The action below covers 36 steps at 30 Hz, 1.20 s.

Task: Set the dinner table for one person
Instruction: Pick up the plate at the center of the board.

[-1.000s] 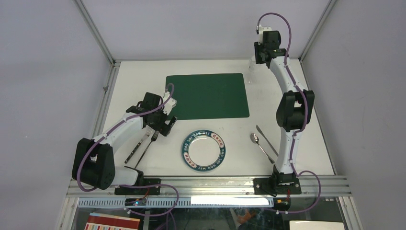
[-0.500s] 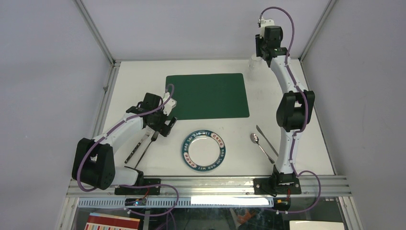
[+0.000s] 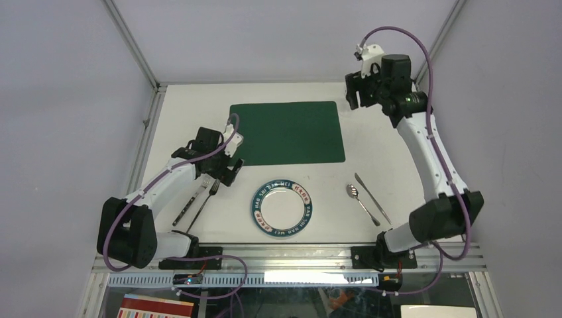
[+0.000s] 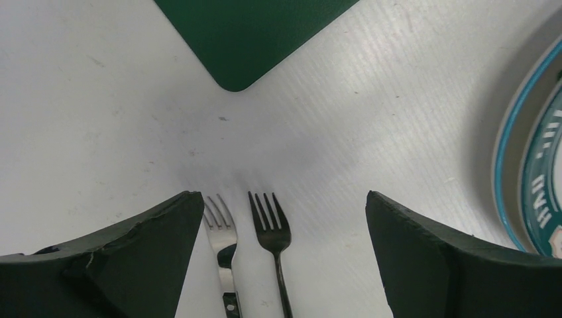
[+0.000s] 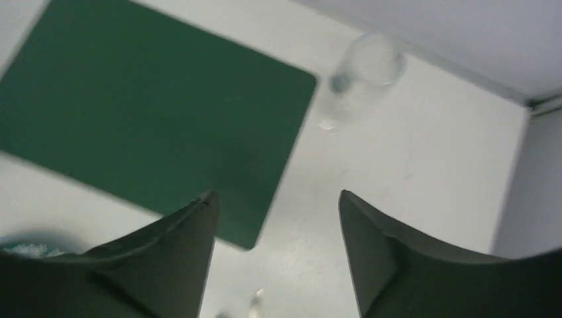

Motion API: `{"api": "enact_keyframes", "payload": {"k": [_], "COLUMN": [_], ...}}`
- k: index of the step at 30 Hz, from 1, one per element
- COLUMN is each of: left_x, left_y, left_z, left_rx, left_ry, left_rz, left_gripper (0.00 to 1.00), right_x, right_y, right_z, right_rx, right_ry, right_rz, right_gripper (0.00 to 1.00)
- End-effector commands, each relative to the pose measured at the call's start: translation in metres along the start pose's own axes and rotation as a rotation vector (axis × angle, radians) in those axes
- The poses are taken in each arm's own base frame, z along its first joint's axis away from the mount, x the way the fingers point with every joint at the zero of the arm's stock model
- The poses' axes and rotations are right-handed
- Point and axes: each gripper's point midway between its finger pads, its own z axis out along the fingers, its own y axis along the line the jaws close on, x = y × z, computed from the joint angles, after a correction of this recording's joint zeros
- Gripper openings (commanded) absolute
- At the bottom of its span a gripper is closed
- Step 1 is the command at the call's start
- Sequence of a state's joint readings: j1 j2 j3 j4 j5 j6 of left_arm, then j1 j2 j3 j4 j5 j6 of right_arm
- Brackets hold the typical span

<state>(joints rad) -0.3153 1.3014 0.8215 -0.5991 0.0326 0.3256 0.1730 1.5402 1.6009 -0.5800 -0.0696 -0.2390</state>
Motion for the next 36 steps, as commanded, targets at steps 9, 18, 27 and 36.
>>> {"api": "enact_keyframes", "payload": {"k": [9,18,27,36], "left_x": [-0.058,-0.058,-0.025,-0.006], "left_y": [-0.058,-0.11,-0.134,-0.137], "left_z": [-0.025,-0.056,-0.041,-0.026], "left_rx": [0.416,0.773,0.92,0.928], "left_ry": [-0.067,-0.074,0.033,0.101], "left_rz": [0.096,0.133,0.11,0.089], "left_gripper": [0.99,0.99,0.95,0.94], "right_x": [0.145,0.212,0.237,0.26], "right_y": [0.127,0.178,0.218,0.235], "right_z": [-0.081,-0.085,-0.088,-0.077], "right_rx": [-0.642,-0.88,-0.937,-0.981], "right_ry": [0.457,0.742,0.846,0.965], "right_rz": [0.002,0.031,-0.048,-0.004], "right_gripper": [0.77,0.68,0.62,0.61]}}
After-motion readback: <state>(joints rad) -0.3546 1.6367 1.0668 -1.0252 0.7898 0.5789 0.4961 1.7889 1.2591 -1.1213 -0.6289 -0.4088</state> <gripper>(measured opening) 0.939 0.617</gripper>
